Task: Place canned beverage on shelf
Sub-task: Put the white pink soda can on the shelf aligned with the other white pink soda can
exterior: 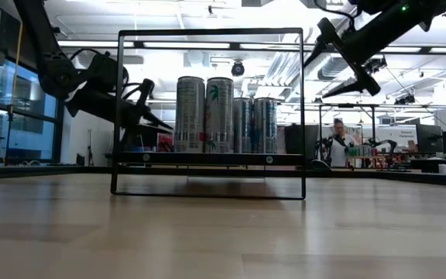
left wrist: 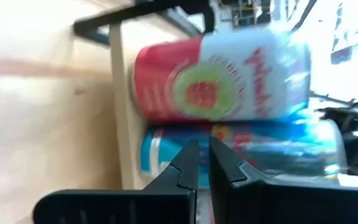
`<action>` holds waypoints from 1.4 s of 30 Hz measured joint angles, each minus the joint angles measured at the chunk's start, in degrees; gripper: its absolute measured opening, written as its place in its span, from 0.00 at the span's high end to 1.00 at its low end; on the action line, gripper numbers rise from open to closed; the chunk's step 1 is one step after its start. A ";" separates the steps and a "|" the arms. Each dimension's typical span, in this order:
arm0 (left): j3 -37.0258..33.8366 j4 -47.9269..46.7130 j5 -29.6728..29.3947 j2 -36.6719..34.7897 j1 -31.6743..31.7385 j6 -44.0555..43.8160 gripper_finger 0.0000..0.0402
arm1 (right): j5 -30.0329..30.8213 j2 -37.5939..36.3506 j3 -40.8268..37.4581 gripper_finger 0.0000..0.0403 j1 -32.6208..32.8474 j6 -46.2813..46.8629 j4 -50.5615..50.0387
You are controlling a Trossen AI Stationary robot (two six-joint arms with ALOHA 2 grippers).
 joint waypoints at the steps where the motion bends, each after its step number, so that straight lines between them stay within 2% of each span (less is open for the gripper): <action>1: 0.00 0.10 0.22 -0.60 0.57 -0.23 1.00 | -1.14 0.00 0.00 0.10 0.00 -0.16 -1.19; 7: 0.00 0.13 0.42 -6.01 2.94 0.07 1.00 | -4.62 0.00 0.00 0.10 -0.09 -6.43 -9.01; 14: 0.00 0.11 0.45 -15.65 2.12 3.47 1.00 | -5.95 0.01 0.00 0.10 -0.15 -17.88 -11.95; 22: 0.00 0.17 -0.51 -28.49 -3.86 3.52 1.00 | -13.47 0.02 0.00 0.10 -0.15 -32.08 -9.45; 26: 0.00 0.15 -3.47 -34.68 -8.60 8.26 1.00 | -17.77 0.01 0.00 0.10 -0.15 -35.97 -6.64; 30: 0.00 0.11 -7.47 -39.69 -13.31 14.33 1.00 | -20.65 0.00 0.00 0.10 -0.15 -36.46 -3.52; 35: 0.00 0.11 -8.07 -44.93 -16.90 20.91 1.00 | -24.58 0.01 0.00 0.10 -0.15 -35.68 2.39; 39: 0.00 -0.45 -8.07 -48.87 -18.06 26.08 1.00 | -25.78 0.00 0.00 0.10 -0.11 -30.40 9.81; 42: 0.08 -4.20 -8.07 -51.93 -18.04 31.01 1.00 | -25.94 0.02 0.00 0.10 -0.11 -26.78 16.09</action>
